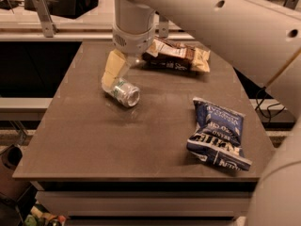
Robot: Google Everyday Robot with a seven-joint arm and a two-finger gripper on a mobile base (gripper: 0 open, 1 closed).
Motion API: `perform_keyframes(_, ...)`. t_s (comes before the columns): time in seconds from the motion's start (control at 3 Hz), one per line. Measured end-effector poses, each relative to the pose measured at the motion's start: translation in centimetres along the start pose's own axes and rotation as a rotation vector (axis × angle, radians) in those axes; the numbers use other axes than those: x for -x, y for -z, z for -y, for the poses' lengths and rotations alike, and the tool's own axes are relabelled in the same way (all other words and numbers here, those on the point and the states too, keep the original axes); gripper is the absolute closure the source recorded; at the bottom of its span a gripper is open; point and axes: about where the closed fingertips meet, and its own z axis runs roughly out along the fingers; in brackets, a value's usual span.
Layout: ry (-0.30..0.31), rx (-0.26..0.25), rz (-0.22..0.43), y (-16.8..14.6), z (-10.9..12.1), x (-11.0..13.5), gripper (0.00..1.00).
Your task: Place 7up can upright
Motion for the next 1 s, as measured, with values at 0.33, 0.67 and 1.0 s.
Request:
perform_keyframes(0.33, 0.021, 0.036, -0.011, -1.4, -0.6, 0.6, 0.0)
perform_keyframes(0.67, 0.032, 0.06, -0.013, -2.4, -1.1, 1.0, 0.0)
perform_keyframes(1.0, 0.048, 0.091, -0.02, -3.6, -1.7, 1.7, 0.0)
